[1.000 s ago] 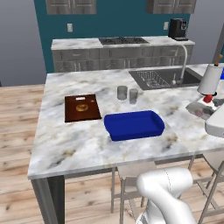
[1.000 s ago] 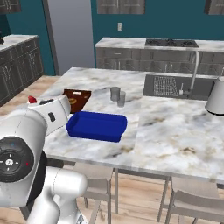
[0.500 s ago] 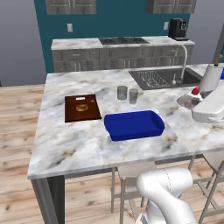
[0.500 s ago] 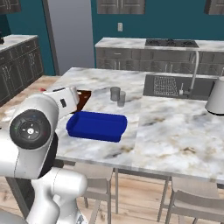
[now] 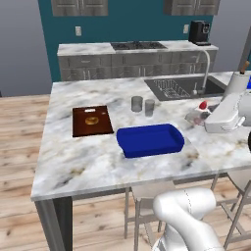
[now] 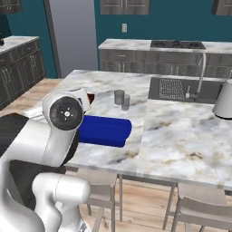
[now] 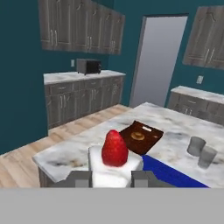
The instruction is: Take the cakes from the fridge and place them on the empty tray on the dining counter.
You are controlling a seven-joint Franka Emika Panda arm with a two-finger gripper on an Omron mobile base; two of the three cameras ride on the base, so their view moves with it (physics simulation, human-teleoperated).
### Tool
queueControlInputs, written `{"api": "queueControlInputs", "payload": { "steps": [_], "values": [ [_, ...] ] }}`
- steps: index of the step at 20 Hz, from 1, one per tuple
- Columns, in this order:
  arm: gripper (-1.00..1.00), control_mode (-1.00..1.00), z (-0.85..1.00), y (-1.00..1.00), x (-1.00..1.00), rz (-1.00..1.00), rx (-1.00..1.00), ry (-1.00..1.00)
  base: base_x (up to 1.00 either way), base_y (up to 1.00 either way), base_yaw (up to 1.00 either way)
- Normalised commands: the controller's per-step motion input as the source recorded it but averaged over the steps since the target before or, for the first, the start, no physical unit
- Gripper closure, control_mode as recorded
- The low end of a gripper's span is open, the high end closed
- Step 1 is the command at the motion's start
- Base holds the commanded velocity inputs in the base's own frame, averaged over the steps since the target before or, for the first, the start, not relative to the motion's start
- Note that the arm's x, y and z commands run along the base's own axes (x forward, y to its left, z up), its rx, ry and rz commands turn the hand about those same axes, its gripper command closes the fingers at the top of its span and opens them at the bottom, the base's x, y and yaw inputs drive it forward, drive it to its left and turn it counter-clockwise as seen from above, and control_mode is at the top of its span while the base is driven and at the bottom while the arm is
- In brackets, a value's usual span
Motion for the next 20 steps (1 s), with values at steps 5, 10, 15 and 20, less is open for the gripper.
{"api": "queueControlInputs", "payload": {
  "steps": [5,10,15,20],
  "values": [
    [1.0,-1.0,-0.01,0.0,0.26,0.25,0.0,0.07,0.0,0.0,0.0],
    [1.0,-1.0,-0.23,0.0,0.16,0.23,-0.07,0.0,0.0,0.0,0.0],
    [1.0,-1.0,-0.47,0.0,0.06,0.08,-0.19,0.0,0.0,0.0,0.0],
    [1.0,-1.0,-0.55,0.0,0.04,0.01,-0.15,-0.04,0.0,0.0,0.0]
  ]
}}
